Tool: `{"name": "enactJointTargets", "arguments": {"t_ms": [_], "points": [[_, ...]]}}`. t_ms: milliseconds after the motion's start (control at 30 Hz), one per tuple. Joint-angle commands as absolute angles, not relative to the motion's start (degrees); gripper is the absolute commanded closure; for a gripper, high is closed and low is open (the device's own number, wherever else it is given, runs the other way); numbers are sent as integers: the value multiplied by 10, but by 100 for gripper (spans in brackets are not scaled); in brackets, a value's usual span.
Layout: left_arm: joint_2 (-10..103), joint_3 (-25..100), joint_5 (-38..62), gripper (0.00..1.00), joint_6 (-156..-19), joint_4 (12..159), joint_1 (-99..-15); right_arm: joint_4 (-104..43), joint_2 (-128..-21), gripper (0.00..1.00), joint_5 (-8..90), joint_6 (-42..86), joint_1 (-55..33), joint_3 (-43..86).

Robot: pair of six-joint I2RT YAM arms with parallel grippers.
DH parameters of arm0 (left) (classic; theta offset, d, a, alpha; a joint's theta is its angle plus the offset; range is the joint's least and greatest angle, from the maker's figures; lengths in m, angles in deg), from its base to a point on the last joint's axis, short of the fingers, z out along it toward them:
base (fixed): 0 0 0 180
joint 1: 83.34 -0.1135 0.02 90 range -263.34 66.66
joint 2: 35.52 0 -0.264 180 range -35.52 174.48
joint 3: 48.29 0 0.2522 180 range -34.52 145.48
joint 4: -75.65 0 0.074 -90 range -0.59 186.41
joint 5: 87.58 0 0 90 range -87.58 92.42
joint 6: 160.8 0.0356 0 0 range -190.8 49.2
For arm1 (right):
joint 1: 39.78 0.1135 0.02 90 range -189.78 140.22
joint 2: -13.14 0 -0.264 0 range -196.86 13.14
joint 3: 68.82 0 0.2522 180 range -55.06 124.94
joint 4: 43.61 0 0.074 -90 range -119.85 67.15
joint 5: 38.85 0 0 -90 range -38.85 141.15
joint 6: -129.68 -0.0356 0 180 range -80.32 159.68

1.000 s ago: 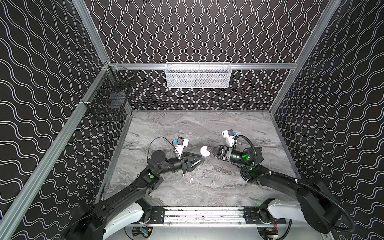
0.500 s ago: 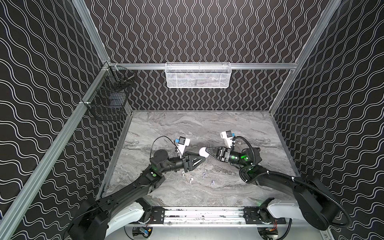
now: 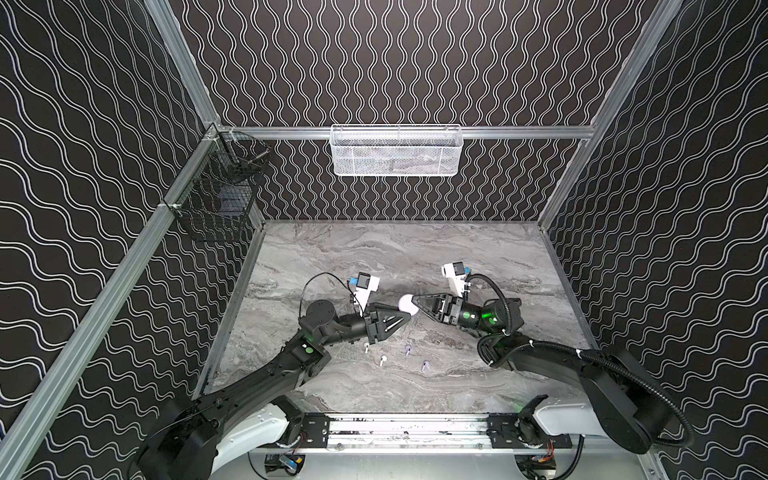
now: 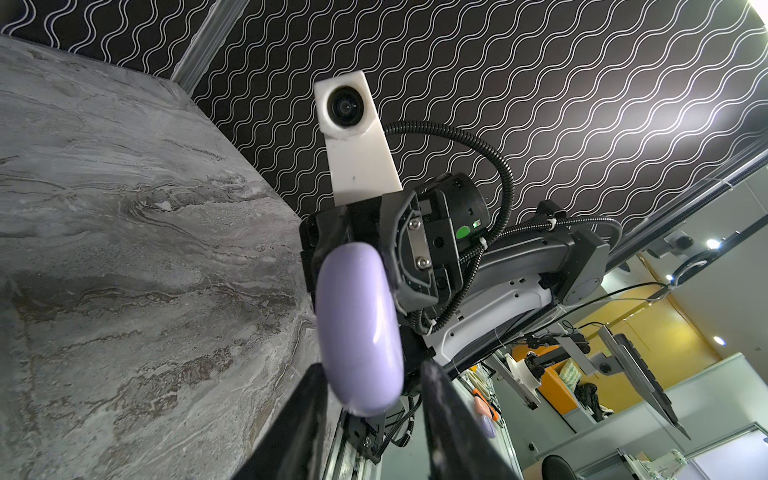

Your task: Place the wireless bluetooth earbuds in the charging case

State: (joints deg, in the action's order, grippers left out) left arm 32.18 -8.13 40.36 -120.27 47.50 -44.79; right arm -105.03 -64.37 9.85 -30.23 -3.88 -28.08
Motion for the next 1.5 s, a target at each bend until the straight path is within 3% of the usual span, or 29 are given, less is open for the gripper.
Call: {"name": "enactJointTargets", "arguments": {"t_ms": [0,733,1467], "points": [[324,-79,394,60,-1209,447,-448,-1106,-648,84,95,-319,-38,-283],[344,-71,386,69,-1219,422,-448,-1107,-652,84,88,-321,-32,-282],[343,-86,392,65,-1236,400,-448,-1119,-659,84,99,-326,-32,-282]]}}
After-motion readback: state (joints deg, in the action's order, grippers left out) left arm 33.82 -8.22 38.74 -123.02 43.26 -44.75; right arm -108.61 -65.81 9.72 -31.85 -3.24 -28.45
